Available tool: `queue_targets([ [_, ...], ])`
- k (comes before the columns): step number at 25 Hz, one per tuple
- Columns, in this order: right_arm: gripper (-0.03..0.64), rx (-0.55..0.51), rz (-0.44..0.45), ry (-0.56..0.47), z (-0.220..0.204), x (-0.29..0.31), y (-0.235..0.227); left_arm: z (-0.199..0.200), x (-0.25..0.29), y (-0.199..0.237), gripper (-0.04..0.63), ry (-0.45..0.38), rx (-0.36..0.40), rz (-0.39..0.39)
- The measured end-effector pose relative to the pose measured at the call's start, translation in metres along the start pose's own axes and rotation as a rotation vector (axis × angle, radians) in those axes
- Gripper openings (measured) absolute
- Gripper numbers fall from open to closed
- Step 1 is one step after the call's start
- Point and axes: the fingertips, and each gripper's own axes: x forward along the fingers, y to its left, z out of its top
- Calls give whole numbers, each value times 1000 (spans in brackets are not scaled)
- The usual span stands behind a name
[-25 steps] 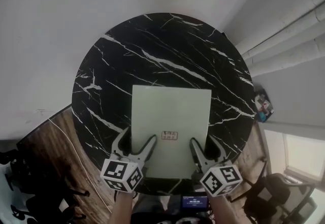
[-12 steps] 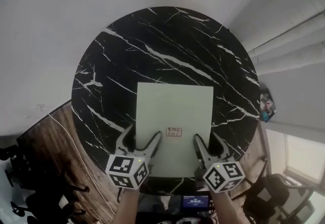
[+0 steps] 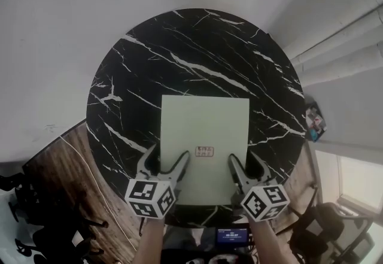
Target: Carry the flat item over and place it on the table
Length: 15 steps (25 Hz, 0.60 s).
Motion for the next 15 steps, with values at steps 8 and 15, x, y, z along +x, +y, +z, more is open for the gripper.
queue_targets([
  [8,147,-97,-52,-62,13,-28,-5,26,-32,-11,308,-145,90,41],
  [15,25,-153,-57,-134,27,-59,12,44,-62,-20,47,-225,146,57],
])
